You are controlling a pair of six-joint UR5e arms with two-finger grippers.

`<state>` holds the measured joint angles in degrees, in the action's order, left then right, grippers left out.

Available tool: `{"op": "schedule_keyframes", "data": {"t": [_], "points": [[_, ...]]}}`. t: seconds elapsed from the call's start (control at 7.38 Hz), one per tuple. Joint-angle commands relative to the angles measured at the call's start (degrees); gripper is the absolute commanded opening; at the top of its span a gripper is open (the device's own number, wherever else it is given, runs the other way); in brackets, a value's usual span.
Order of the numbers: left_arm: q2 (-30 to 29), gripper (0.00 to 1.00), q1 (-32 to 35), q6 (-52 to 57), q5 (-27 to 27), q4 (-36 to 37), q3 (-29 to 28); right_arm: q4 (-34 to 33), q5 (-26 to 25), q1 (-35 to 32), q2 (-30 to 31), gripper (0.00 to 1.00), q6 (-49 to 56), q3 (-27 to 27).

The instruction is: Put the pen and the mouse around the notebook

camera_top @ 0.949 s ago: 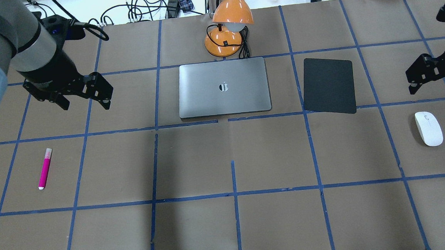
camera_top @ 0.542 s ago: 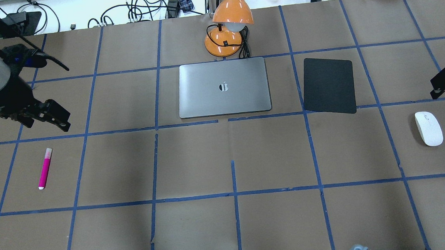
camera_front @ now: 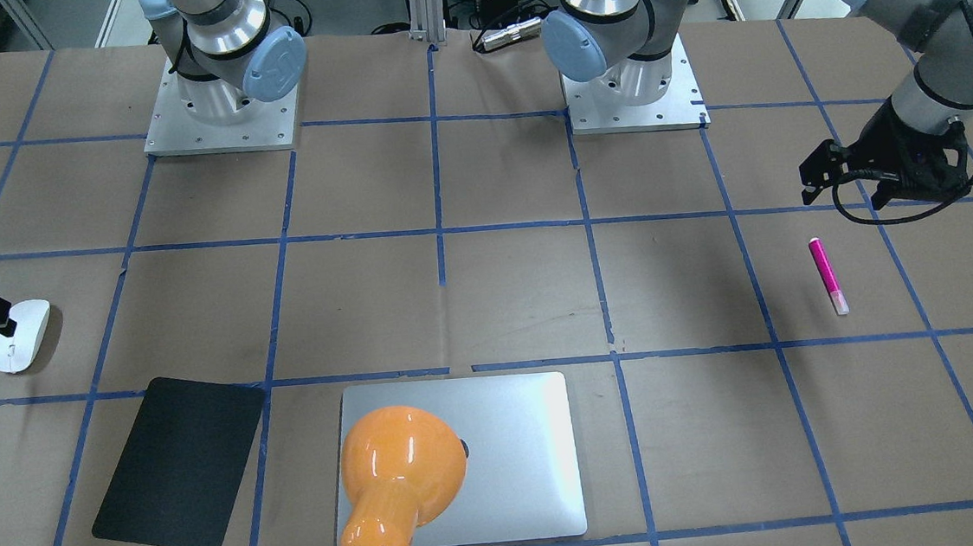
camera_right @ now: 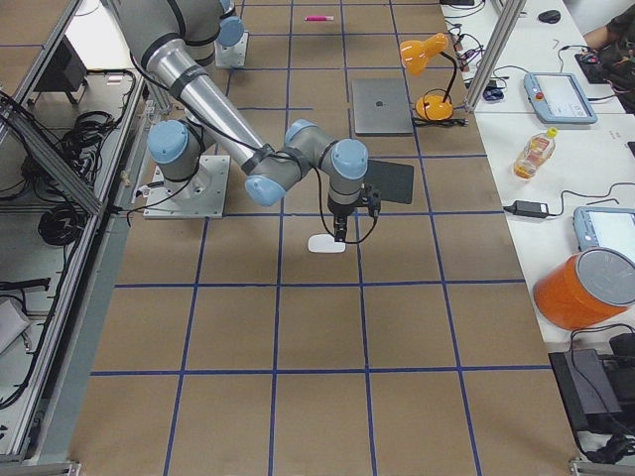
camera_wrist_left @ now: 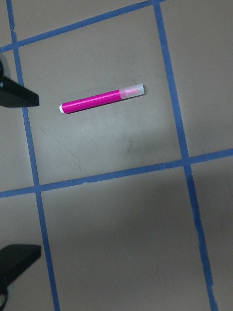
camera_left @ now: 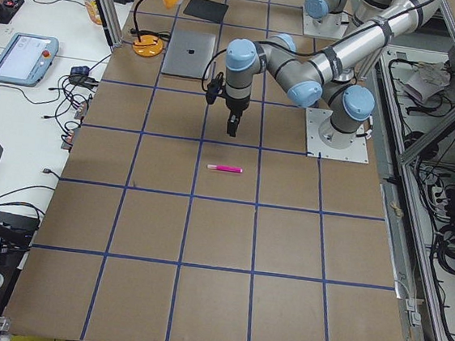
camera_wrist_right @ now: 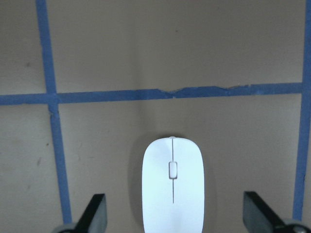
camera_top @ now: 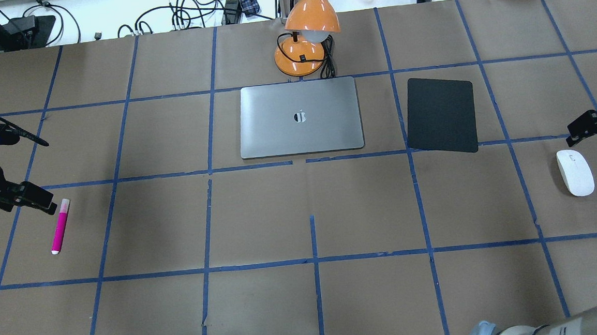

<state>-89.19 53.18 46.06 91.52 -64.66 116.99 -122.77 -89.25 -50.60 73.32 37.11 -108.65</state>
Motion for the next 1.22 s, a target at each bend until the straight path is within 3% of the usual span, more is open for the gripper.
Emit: {"op": "schedule_keyframes", "data": {"t": [0.0,0.14,0.54,0.68,0.81,0.95,1.08], "points": [[-3.95,1.0,-2.72,1.4,-0.2,13.13,6.4,-2.13,-0.4,-0.03,-3.36,1.0,-0.55,-0.25],[-7.63,0.94,-4.12,-4.35,-0.46,13.42,5.98,-1.51,-0.49,-0.03,-3.19,1.0,-0.64,-1.2],[-16.95,0.94,-4.58,-5.81,-0.55,19.73,4.3,-2.64,-4.08,-0.38,-3.71,1.0,-3.53,-3.67],[-18.46,0.84,-4.66,-5.64,-0.46,23.84,4.91,-2.65,-4.27,-0.38,-3.89,1.0,-3.63,-3.68],[-19.0,0.67,-4.66,-5.37,-0.46,24.32,4.66,-2.47,-4.27,-0.38,-4.41,1.0,-3.63,-3.76],[-18.83,0.28,-4.75,-5.28,-0.46,24.5,4.83,-2.65,-4.35,-0.38,-4.68,1.0,-3.54,-3.68],[-18.83,0.02,-5.27,-5.37,-0.55,24.5,4.65,-2.82,-4.27,-0.38,-5.03,1.0,-3.54,-3.68]]}}
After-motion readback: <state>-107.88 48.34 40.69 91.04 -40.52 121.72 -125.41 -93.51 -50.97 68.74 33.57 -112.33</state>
